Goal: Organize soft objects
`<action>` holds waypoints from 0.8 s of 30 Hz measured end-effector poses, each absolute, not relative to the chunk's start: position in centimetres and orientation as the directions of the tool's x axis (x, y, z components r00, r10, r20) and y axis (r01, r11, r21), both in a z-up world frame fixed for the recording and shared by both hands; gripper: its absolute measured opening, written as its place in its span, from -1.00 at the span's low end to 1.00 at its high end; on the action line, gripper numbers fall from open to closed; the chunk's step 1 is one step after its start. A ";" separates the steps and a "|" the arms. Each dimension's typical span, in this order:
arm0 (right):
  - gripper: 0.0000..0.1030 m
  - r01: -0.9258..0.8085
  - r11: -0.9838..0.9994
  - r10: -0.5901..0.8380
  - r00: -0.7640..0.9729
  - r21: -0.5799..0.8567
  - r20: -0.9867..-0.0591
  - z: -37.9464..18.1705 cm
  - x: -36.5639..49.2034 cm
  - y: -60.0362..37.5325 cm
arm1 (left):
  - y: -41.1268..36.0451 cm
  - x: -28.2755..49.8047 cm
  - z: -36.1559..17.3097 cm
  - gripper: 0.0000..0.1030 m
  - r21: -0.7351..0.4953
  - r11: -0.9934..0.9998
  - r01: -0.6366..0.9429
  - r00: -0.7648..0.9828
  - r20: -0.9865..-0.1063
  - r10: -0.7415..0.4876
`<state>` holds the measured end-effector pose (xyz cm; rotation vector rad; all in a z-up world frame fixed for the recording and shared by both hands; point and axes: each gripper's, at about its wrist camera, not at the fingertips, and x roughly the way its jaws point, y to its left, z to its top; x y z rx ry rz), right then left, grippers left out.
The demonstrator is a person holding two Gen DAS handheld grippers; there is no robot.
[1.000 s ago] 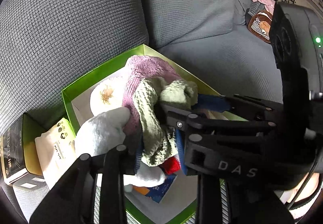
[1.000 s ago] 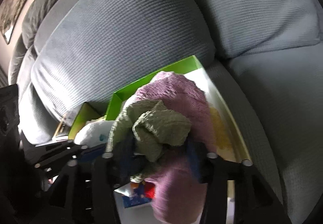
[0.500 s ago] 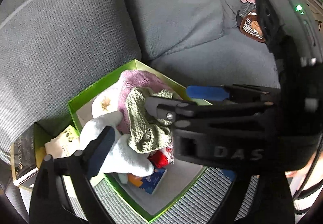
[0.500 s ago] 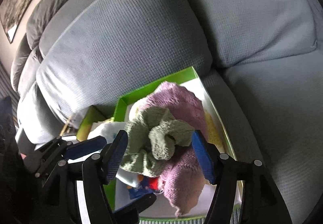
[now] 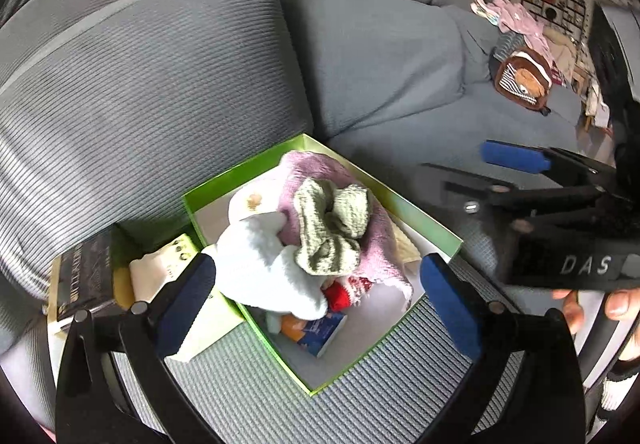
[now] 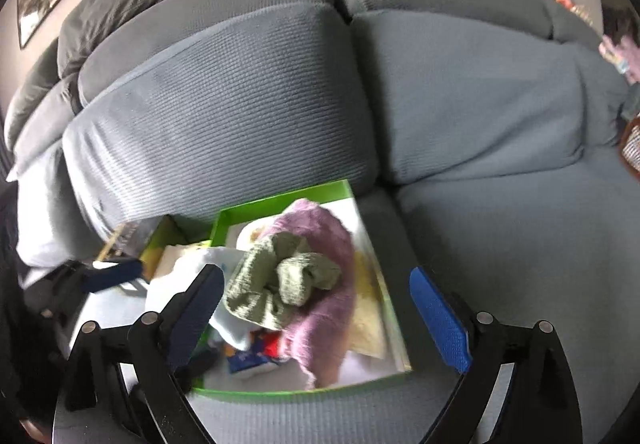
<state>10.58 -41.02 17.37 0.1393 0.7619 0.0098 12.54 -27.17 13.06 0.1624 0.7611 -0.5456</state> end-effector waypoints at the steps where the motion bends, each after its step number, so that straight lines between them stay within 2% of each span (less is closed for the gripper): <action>1: 0.83 0.054 0.992 0.039 0.725 0.113 -0.687 17.5 10.3 -41.2 | -26.8 12.4 13.2 0.97 -0.056 0.856 0.514 0.597 -0.693 -0.404; 7: 0.84 0.134 0.990 -0.073 0.712 0.032 -0.698 17.6 8.8 -42.6 | -24.7 11.9 13.8 0.97 -0.073 0.889 0.451 0.611 -0.701 -0.368; 12: 0.84 0.100 0.995 -0.062 0.655 0.005 -0.753 16.0 8.2 -41.9 | -24.1 11.8 14.0 0.97 -0.118 0.908 0.402 0.585 -0.730 -0.353; 20: 0.84 0.050 0.999 -0.027 0.633 0.006 -0.774 15.1 7.3 -39.8 | -23.8 11.6 14.1 0.97 -0.108 0.938 0.328 0.560 -0.778 -0.285; 24: 0.84 0.027 1.000 -0.014 0.629 0.004 -0.777 14.9 7.5 -38.8 | -23.1 11.8 14.0 0.97 -0.183 0.931 0.316 0.528 -0.781 -0.333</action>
